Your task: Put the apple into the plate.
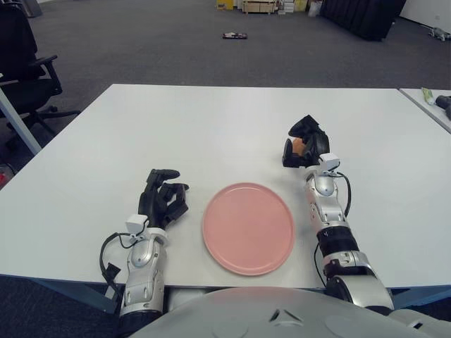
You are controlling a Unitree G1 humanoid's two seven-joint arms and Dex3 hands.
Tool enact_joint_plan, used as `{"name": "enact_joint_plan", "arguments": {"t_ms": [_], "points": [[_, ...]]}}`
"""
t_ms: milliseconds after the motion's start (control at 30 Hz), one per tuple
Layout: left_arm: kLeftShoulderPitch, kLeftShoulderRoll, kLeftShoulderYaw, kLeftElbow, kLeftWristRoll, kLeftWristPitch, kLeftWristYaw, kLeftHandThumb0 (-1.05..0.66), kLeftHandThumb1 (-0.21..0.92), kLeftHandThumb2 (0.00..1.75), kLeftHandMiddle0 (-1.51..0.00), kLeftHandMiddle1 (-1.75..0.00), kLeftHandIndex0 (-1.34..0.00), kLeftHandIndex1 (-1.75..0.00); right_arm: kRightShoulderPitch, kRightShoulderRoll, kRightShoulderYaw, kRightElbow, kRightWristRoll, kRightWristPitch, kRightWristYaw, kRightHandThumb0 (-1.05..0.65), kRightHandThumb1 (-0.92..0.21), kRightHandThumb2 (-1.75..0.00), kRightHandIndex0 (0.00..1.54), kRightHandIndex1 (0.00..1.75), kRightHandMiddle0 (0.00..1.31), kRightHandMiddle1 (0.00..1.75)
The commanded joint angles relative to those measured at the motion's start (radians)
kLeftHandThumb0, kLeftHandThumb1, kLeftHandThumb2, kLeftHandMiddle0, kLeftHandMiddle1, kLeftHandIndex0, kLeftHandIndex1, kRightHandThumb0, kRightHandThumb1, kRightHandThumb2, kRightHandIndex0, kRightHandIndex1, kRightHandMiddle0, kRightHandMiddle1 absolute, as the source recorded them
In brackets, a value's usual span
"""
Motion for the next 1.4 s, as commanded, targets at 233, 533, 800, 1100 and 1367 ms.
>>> {"name": "enact_joint_plan", "arguments": {"t_ms": [233, 533, 800, 1100, 1367], "points": [[-0.005, 0.001, -0.006, 0.023, 0.006, 0.018, 0.004, 0.00, 0.55, 0.99, -0.45, -1.55, -0.35, -1.75, 0.078, -0.010, 0.043, -0.148, 0.023, -0.029, 0.112, 0.00, 0.01, -1.68, 0.88, 1.70, 0.62, 1.75], [-0.007, -0.004, -0.006, 0.029, 0.002, 0.004, 0.000, 0.00, 0.54, 0.98, -0.48, -1.51, -0.36, -1.75, 0.100, -0.057, 0.065, -0.198, -0.029, 0.005, 0.162, 0.00, 0.04, -1.72, 0.90, 1.71, 0.64, 1.75], [-0.008, 0.000, -0.010, 0.035, 0.011, -0.004, 0.000, 0.00, 0.54, 1.01, -0.44, -1.58, -0.35, -1.75, 0.116, -0.137, 0.092, -0.302, -0.201, 0.193, 0.129, -0.50, -0.42, -1.02, 0.15, 1.38, 0.15, 1.45], [-0.003, -0.002, -0.010, 0.027, 0.020, 0.008, 0.012, -0.01, 0.55, 1.02, -0.40, -1.66, -0.33, -1.75, 0.086, -0.280, 0.161, -0.308, -0.554, 0.368, 0.038, -0.91, -0.64, -0.64, 0.00, 0.18, 0.00, 0.24], [-0.003, 0.000, -0.012, 0.023, 0.014, 0.008, 0.008, -0.01, 0.55, 1.05, -0.34, -1.74, -0.32, -1.74, 0.050, -0.282, 0.192, -0.260, -0.675, 0.479, -0.043, -1.04, -0.80, -0.30, 0.00, 0.01, 0.00, 0.01]]}}
